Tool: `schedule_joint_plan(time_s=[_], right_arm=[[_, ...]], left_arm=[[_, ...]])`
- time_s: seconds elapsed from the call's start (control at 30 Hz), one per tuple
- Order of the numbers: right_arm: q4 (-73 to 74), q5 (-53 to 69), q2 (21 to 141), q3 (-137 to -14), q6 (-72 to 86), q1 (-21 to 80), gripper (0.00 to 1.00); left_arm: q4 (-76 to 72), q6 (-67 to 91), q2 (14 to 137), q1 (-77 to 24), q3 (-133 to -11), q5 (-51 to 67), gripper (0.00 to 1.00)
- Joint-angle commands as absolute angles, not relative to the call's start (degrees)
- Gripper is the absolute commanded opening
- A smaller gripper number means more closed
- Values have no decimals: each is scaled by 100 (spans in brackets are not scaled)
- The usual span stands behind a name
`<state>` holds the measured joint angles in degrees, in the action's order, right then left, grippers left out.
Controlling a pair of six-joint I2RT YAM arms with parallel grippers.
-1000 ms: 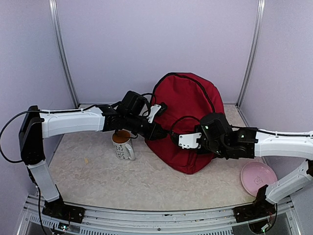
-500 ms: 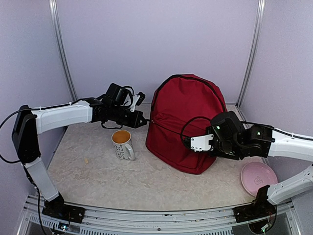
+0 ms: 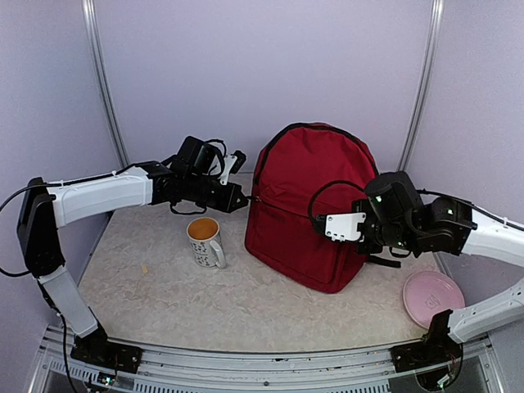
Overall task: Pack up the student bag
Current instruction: Zip the lower front pocket of the bag in the student bag, then put down the student bag at the center of the board.
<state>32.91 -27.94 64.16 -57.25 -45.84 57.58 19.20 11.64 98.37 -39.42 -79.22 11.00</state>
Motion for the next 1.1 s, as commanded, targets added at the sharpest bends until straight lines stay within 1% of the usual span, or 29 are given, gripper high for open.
schedule_joint_plan(time_s=[0.0, 0.13, 0.43, 0.6, 0.63, 0.67, 0.7, 0.73, 0.77, 0.8, 0.83, 0.87, 0.9, 0.93, 1.07], right_arm=[[3135, -2403, 5768, -6528, -4242, 5701, 0], [2903, -2043, 5697, -6816, -4026, 5504, 0], [2720, -1091, 6175, -6316, -3365, 4184, 0], [2805, -1356, 6560, -6325, -3072, 3873, 1], [2884, -1405, 6630, -6368, -2963, 3835, 13], [2950, -1477, 6687, -6425, -2839, 3792, 28], [3027, -1597, 6734, -6477, -2627, 3734, 44], [3114, -1688, 6781, -6544, -2470, 3676, 58], [3198, -1760, 6804, -6613, -2285, 3615, 68], [3269, -1792, 6813, -6678, -2101, 3544, 74], [3315, -1747, 6797, -6744, -1905, 3451, 79], [3318, -1671, 6739, -6793, -1708, 3334, 86], [3333, -1541, 6705, -6858, -1500, 3189, 98], [3350, -1377, 6668, -6940, -1265, 2987, 100], [3167, -373, 6628, -7111, -412, 1879, 100]], left_arm=[[2147, 906, 9293, -4239, -8165, 482, 0], [2219, 864, 8997, -4553, -8356, 499, 0], [2127, 1199, 8925, -4828, -7911, 1014, 0], [2076, 1280, 9174, -4852, -7701, 1105, 0], [2082, 1287, 9237, -4847, -7685, 1114, 0], [2129, 1291, 9286, -4843, -7697, 1116, 0], [2185, 1291, 9375, -4836, -7747, 1099, 6], [2284, 1292, 9442, -4828, -7805, 1032, 24], [2389, 1284, 9495, -4821, -7884, 939, 44], [2485, 1265, 9529, -4806, -7969, 842, 60], [2575, 1239, 9543, -4767, -8038, 753, 71], [2653, 1217, 9526, -4715, -8106, 692, 85], [2708, 1201, 9493, -4647, -8172, 678, 96], [2749, 1210, 9447, -4557, -8220, 679, 99], [2613, 1254, 9030, -4157, -8231, 714, 99]])
